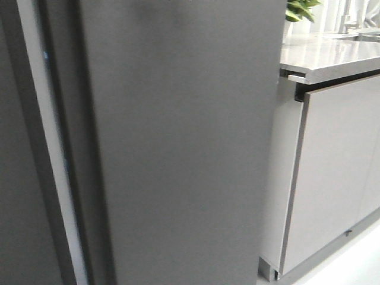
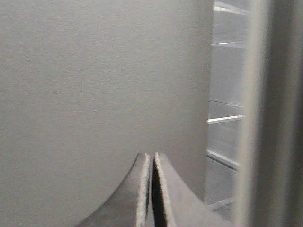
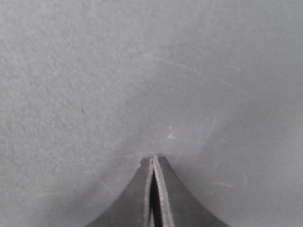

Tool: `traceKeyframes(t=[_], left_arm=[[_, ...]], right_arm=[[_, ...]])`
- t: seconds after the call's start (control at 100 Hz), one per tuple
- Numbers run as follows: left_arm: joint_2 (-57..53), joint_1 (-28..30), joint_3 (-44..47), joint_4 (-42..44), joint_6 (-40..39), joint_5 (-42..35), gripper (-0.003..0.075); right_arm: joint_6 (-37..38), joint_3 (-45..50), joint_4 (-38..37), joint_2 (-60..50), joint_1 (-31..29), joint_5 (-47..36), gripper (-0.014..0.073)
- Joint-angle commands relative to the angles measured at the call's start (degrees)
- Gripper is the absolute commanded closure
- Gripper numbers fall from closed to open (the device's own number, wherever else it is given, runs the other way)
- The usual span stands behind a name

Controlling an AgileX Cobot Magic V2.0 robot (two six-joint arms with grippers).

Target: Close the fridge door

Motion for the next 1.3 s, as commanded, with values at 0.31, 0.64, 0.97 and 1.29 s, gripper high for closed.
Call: traceKeyframes(t=[0.31, 0.64, 0.97, 1.29], left_arm=[[-0.6, 0.0, 2.0, -0.2, -0.2, -4.2, 0.074], [-0.6, 0.0, 2.0, -0.2, -0.2, -4.2, 0.074], [-0.6, 0.0, 2.0, -0.2, -0.2, -4.2, 0.074], [-0.6, 0.0, 2.0, -0.2, -0.2, -4.2, 0.074]], right_arm=[[-0.4, -16.9, -2.7, 11.1, 0.2, 1.9, 0.0639], [-0.4, -17.0, -4.2, 11.2, 0.2, 2.0, 0.0639], [-0.4, -17.0, -16.4, 3.7, 0.1, 8.2, 0.0639], [-0.4, -6.4, -23.7, -11.6, -6.2, 13.1, 0.0639]])
